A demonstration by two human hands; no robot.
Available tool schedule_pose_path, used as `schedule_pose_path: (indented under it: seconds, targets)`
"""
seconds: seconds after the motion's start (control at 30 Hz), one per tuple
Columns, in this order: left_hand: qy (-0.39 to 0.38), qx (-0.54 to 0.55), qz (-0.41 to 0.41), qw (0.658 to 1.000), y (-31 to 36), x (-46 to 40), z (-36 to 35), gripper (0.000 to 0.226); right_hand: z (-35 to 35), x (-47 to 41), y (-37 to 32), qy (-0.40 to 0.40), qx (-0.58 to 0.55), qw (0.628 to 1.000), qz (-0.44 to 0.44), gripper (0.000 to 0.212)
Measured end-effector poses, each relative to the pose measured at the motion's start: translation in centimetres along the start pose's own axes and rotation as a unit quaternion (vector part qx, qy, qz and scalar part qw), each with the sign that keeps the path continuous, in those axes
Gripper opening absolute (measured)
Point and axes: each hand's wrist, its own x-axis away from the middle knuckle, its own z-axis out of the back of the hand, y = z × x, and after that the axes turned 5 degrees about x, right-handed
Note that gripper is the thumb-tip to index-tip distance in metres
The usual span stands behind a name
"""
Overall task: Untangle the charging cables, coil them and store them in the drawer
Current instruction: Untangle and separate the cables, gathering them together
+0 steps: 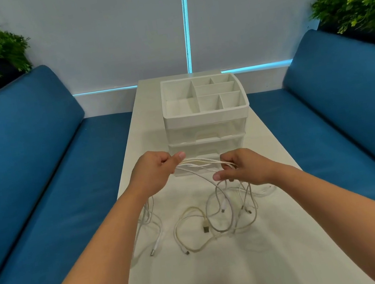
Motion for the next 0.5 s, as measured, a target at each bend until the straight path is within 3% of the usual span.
schedule_pose_path:
  seconds: [0.1,0.2,0.33,0.5]
  targets:
    - [0.026,-0.023,-0.026,0.999,-0.3,-0.4,0.8,0.063,-0.2,0.1,0.1,0.001,-0.043,0.999,0.009,0.036]
    - [0.059,-0.025,-0.043,0.997,0.0,-0.9,1.7,0.063,-0.1,0.2,0.7,-0.037,-0.026,0.999,0.003,0.006]
    - [0.072,-0.011,-0.051,0.996,0.3,-1.4,2.4,0.063,0.3,0.7,1.9,-0.061,0.075,0.995,-0.034,0.018]
    - [0.075,-0.013,-0.047,0.996,0.0,-1.2,2.0,0.064,-0.2,0.1,2.7,0.048,0.047,0.995,-0.076,0.018]
